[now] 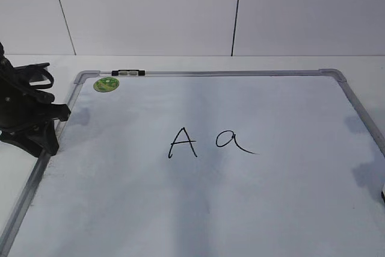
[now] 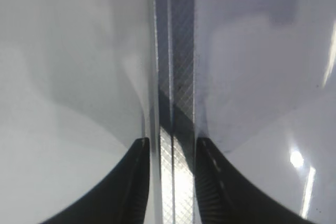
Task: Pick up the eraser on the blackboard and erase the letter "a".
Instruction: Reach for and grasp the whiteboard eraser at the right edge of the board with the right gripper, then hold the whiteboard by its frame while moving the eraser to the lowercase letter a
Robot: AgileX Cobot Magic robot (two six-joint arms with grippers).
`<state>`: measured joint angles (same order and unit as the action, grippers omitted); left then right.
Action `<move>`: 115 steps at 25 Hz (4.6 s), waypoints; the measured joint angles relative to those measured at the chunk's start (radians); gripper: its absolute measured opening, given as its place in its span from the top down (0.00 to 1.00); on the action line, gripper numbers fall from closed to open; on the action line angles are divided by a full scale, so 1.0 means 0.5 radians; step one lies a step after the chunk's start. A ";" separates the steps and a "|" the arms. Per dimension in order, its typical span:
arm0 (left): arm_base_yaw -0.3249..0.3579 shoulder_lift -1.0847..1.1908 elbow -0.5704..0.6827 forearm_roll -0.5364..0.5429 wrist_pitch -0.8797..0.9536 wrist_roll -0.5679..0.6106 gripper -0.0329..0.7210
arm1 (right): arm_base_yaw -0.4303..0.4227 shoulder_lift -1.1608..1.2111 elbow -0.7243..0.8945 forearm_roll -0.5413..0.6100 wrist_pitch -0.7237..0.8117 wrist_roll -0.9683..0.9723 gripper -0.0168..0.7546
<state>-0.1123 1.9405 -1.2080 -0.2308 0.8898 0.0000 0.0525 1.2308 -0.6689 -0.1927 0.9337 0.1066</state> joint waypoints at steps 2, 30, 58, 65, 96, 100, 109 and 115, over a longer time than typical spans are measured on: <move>0.000 0.000 0.000 0.000 0.000 0.000 0.67 | 0.000 0.044 0.000 0.004 -0.002 0.008 0.10; 0.000 0.000 0.000 0.007 0.000 0.000 0.67 | 0.000 0.307 -0.009 0.000 -0.159 0.145 0.13; 0.000 0.000 0.000 0.011 0.000 0.000 0.67 | 0.000 0.460 -0.009 -0.045 -0.172 0.184 0.22; 0.000 0.000 0.000 0.011 0.000 0.000 0.67 | 0.000 0.460 -0.009 -0.042 -0.172 0.184 0.27; 0.000 0.000 0.000 0.011 -0.007 0.000 0.67 | 0.000 0.460 -0.014 -0.042 -0.158 0.184 0.28; 0.000 0.000 0.000 0.011 -0.007 0.013 0.67 | 0.000 0.460 -0.014 -0.042 -0.158 0.184 0.28; 0.000 0.000 0.000 0.018 -0.007 0.000 0.67 | 0.000 0.460 -0.014 -0.042 -0.158 0.184 0.28; 0.000 0.000 0.000 0.035 -0.007 0.000 0.69 | 0.000 0.427 -0.014 -0.058 -0.150 0.184 0.28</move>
<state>-0.1123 1.9405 -1.2080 -0.2135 0.8865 0.0000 0.0525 1.4443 -0.6757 -0.2219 0.8588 0.1988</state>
